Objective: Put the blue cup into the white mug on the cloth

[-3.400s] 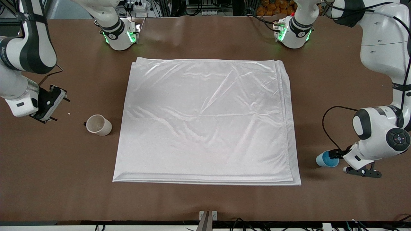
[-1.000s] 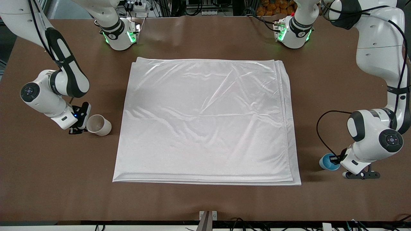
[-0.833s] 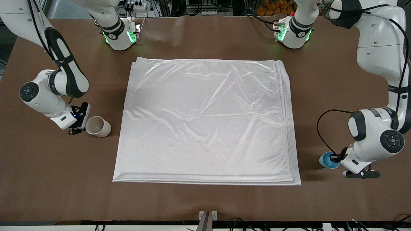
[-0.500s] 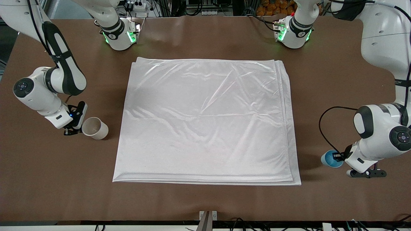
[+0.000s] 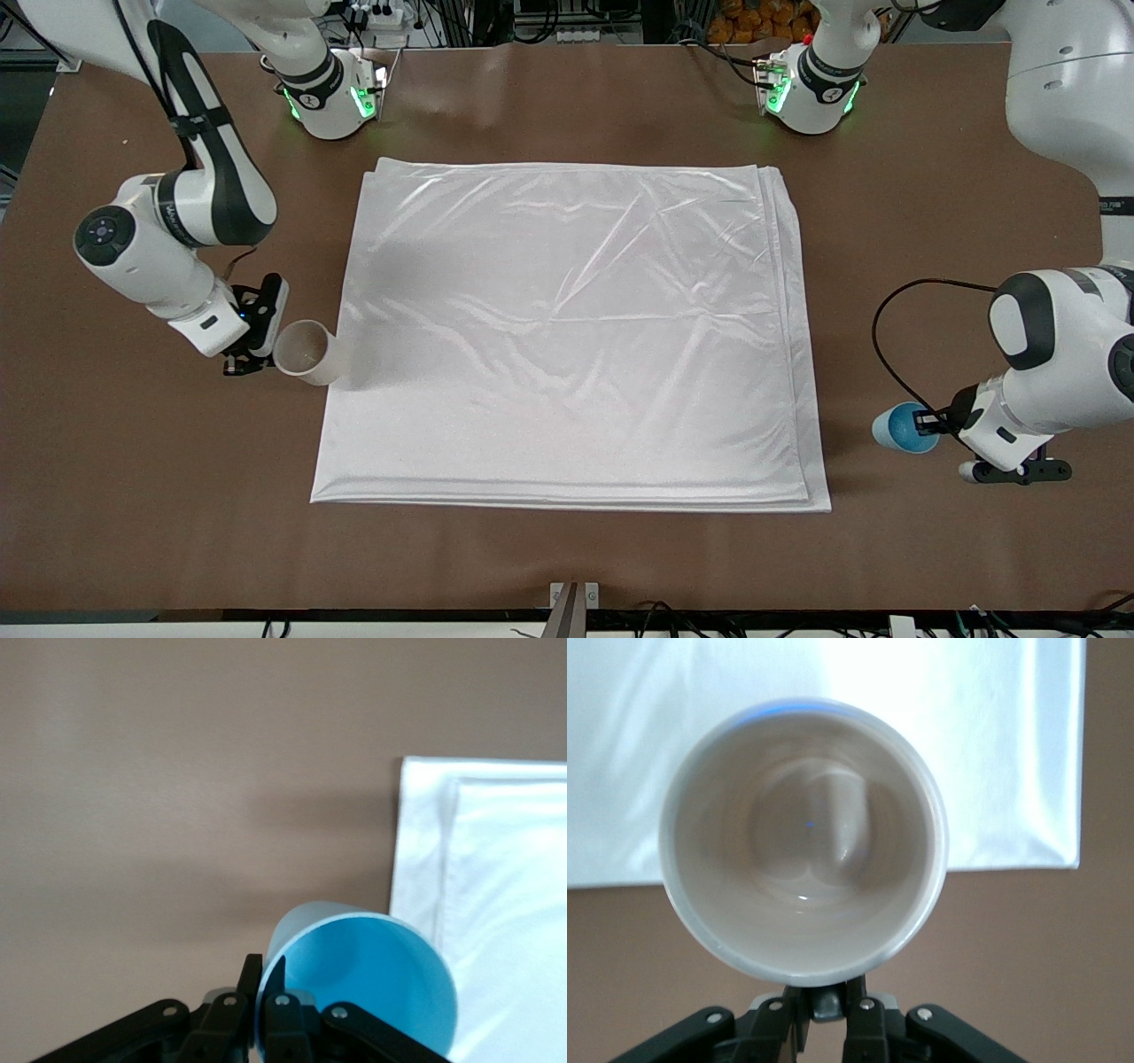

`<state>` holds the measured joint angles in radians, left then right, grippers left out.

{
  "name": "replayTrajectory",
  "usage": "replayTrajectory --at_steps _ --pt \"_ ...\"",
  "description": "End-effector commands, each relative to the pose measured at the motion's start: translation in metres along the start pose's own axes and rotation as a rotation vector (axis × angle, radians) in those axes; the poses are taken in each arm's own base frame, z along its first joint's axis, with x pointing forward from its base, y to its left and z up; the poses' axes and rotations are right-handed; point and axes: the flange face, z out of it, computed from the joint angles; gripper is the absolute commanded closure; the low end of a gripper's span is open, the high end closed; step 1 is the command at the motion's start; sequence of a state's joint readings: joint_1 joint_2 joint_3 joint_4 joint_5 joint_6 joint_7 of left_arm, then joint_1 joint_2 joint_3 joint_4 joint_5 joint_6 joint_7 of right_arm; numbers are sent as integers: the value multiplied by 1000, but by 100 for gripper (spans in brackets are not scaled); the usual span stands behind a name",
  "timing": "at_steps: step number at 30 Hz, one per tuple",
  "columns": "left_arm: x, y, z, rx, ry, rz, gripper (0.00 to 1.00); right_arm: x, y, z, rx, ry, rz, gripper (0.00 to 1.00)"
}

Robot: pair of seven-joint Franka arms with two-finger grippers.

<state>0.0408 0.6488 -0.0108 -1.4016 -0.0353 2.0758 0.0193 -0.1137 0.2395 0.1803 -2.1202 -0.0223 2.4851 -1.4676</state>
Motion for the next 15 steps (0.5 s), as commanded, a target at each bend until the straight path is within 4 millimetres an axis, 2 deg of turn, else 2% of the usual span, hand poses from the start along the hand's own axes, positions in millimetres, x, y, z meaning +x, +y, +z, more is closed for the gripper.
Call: replayTrajectory --at_steps 1,5,10,15 --pt "-5 21 -10 -28 -13 -12 100 54 1 -14 2 17 32 95" --pt "-7 52 -9 -21 -15 9 100 94 -4 -17 -3 25 65 95" --pt "-8 70 -15 -23 -9 18 100 137 -8 -24 4 26 41 95" --pt "-14 104 -18 -21 -15 -11 100 185 -20 -21 9 39 16 94"
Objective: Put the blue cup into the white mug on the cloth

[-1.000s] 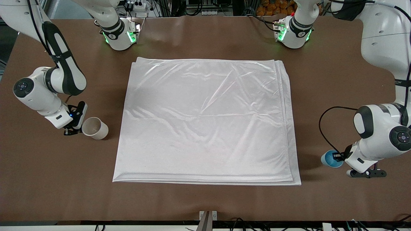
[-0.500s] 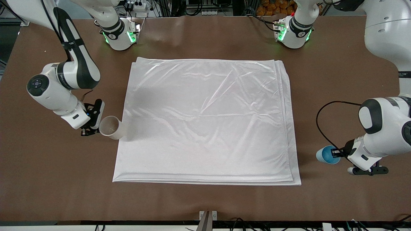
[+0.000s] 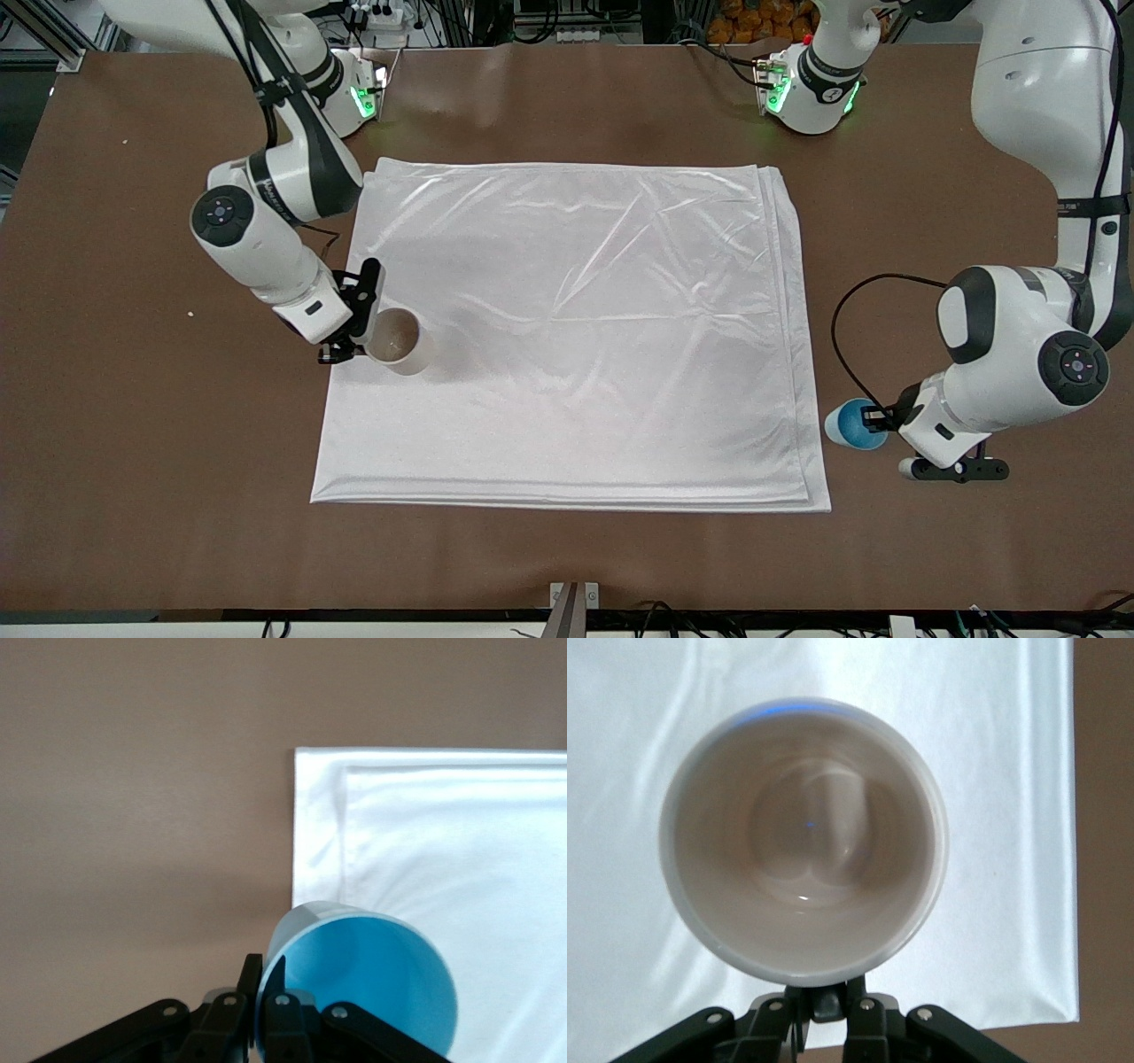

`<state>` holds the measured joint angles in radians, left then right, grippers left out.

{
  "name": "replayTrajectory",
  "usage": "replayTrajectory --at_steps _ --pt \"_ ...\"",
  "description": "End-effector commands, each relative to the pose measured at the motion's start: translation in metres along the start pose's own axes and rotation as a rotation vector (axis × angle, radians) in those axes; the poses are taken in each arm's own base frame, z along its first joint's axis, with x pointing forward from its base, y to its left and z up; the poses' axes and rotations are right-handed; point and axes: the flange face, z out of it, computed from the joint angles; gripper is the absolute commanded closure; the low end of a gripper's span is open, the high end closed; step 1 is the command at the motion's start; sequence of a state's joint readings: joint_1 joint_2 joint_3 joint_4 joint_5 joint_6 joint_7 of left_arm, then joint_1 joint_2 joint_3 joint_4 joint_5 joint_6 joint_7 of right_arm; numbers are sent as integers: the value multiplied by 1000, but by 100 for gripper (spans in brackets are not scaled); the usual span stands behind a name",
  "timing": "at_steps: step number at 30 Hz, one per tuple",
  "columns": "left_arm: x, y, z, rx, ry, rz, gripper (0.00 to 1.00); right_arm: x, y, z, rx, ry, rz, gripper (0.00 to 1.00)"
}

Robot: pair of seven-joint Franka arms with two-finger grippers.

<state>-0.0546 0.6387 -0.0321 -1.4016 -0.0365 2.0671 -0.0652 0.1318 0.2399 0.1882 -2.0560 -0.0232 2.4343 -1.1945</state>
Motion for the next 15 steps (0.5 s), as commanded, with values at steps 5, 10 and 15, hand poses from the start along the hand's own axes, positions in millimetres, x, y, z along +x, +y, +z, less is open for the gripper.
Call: replayTrajectory --at_steps 5,10,15 --pt "-16 56 -17 0 -36 -69 100 77 -19 14 27 11 -4 94" --pt "-23 85 -22 1 -40 -91 100 113 -28 29 26 -6 -20 94" --pt "-30 115 -21 4 -46 -119 100 145 -38 47 16 -39 -17 93"
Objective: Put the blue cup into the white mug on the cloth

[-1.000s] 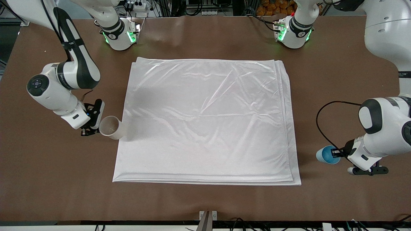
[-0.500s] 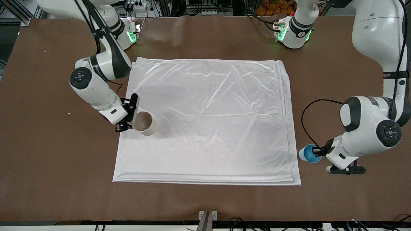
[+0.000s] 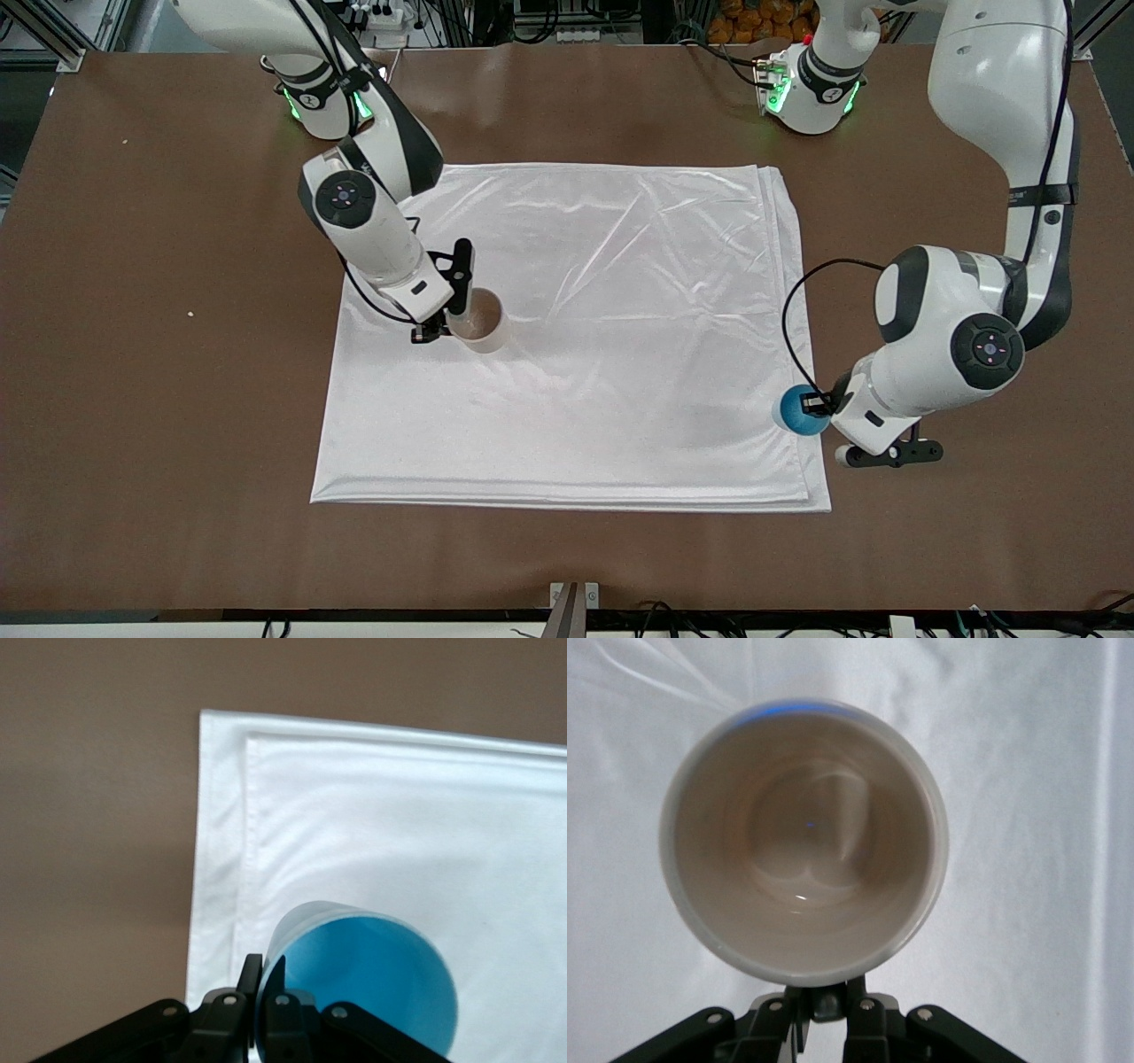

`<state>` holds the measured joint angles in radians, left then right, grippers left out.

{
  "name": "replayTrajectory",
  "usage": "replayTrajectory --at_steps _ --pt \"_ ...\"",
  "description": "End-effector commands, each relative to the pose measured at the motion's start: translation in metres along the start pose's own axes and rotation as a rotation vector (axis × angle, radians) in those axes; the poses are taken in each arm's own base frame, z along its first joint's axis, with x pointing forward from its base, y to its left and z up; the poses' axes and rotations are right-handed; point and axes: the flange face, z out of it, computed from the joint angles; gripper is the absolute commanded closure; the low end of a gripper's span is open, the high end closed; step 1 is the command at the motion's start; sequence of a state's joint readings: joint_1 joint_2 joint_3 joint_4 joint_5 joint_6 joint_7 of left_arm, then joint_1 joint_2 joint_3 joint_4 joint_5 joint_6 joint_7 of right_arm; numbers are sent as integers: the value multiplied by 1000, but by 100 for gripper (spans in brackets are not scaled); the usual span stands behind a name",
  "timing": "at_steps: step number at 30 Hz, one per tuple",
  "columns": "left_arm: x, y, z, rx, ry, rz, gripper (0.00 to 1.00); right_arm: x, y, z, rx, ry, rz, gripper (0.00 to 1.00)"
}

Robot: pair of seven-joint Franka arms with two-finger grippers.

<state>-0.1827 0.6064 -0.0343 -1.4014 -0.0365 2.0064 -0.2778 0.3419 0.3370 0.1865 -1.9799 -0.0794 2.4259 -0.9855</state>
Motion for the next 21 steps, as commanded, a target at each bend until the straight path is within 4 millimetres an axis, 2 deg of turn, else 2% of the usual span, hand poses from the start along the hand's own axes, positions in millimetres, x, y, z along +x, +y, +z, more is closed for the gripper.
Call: replayTrajectory --at_steps 1,6,12,17,21 --pt "-14 26 -6 0 -12 -42 100 33 2 21 -15 -36 24 93" --pt "-23 49 -13 -5 -6 -55 100 63 -2 37 -26 -49 43 92" --pt "-28 62 -13 -8 -7 -64 100 96 -14 60 -36 -65 61 92" --pt "-37 84 -12 -8 -10 -76 100 101 -15 69 -63 -87 80 90" --pt "-40 90 -11 -6 -11 -87 100 100 -16 75 -62 -91 79 88"
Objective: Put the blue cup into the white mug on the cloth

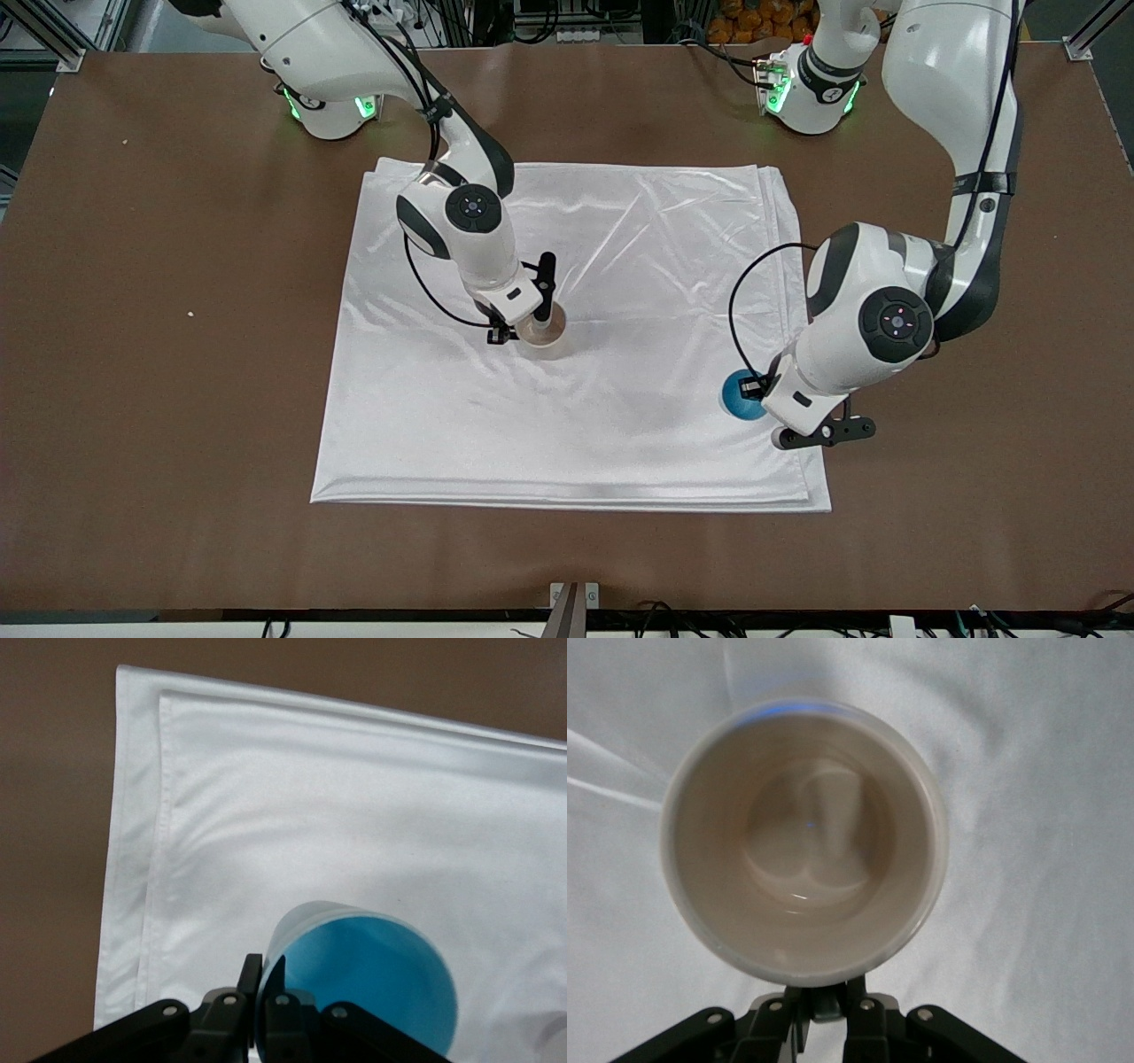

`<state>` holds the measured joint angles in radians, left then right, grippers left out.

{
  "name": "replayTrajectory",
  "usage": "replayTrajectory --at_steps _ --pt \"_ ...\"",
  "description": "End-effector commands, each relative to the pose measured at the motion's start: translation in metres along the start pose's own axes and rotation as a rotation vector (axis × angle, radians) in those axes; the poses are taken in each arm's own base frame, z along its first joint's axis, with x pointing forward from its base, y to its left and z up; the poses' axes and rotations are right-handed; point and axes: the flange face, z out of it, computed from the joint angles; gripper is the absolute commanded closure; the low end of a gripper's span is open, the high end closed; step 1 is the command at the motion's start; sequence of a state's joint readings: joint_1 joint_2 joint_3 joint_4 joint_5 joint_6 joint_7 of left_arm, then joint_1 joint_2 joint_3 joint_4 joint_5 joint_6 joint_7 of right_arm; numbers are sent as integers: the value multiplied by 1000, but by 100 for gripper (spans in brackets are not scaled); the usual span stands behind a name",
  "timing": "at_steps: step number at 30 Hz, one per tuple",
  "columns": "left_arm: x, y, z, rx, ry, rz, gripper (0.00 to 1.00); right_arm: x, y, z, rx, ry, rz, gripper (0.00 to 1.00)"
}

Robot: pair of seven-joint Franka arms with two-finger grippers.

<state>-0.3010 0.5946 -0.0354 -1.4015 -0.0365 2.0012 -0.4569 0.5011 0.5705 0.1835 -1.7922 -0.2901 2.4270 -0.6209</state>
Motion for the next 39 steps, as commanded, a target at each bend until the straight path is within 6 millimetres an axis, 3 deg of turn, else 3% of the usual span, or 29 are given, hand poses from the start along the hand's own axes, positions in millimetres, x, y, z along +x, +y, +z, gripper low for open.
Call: replayTrajectory --at_steps 1,4,7,11,16,24,31,39 --pt "-11 11 -8 -7 -11 -30 100 3 8 4 -26 -11 11 88" --pt "-14 17 -8 -8 -12 -28 100 5 5 8 -23 -13 6 87" --pt "-16 20 -7 -6 -13 -26 100 5 4 10 -21 -13 6 80" --pt "-20 27 -5 2 -13 -41 100 5 4 9 -21 -13 12 53" --pt "-24 33 -4 2 -14 -42 100 8 5 0 -28 -9 56 34" --pt "-43 64 2 10 -21 -61 100 -7 26 -52 -68 -7 97 0" --pt "-60 89 14 19 -33 -99 100 -41 49 -107 -109 -16 147 0" --pt "-79 117 14 12 -29 -127 100 -83 58 -165 -128 -24 237 0"
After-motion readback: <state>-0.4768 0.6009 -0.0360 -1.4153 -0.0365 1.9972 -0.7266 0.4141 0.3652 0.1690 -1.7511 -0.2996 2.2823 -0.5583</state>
